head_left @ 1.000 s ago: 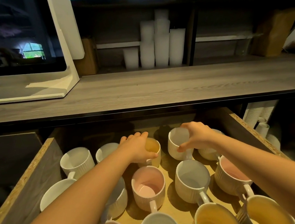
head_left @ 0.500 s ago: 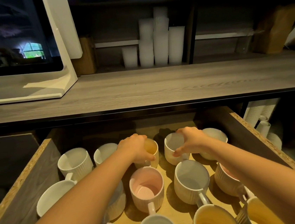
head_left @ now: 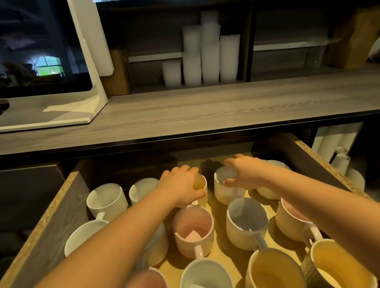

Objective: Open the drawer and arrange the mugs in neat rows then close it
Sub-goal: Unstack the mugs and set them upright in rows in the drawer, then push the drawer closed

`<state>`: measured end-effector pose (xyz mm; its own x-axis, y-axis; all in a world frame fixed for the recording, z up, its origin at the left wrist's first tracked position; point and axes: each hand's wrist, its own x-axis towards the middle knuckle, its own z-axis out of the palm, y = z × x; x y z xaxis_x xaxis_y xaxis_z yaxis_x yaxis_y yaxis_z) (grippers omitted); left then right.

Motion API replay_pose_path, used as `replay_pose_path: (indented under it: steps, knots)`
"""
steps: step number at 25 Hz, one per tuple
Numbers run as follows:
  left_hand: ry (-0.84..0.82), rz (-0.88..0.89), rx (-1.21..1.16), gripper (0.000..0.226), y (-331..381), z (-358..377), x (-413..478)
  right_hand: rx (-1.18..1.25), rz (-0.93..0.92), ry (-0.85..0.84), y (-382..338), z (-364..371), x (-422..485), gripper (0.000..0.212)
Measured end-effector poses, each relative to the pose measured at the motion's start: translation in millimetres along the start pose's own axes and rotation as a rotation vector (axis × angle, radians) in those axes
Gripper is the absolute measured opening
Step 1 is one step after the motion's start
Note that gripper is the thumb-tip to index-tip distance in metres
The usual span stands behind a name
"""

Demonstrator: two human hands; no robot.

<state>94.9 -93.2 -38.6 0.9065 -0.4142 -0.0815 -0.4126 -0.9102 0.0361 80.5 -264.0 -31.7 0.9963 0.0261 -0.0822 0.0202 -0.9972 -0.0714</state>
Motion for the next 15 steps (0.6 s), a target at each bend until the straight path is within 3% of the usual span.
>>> replay_pose_path:
  steps: [4, 8, 15]
  knots:
    - [0.051, 0.067, 0.004, 0.065, 8, -23, -35, -0.012, -0.054, 0.004, -18, -26, -32, 0.053]
    - [-0.013, 0.145, -0.008, 0.061, 14, -35, -87, -0.075, -0.116, 0.042, -26, -44, -78, 0.047]
    - [0.157, 0.267, 0.083, 0.058, 24, -54, -178, -0.045, -0.14, 0.117, -39, -45, -174, 0.052]
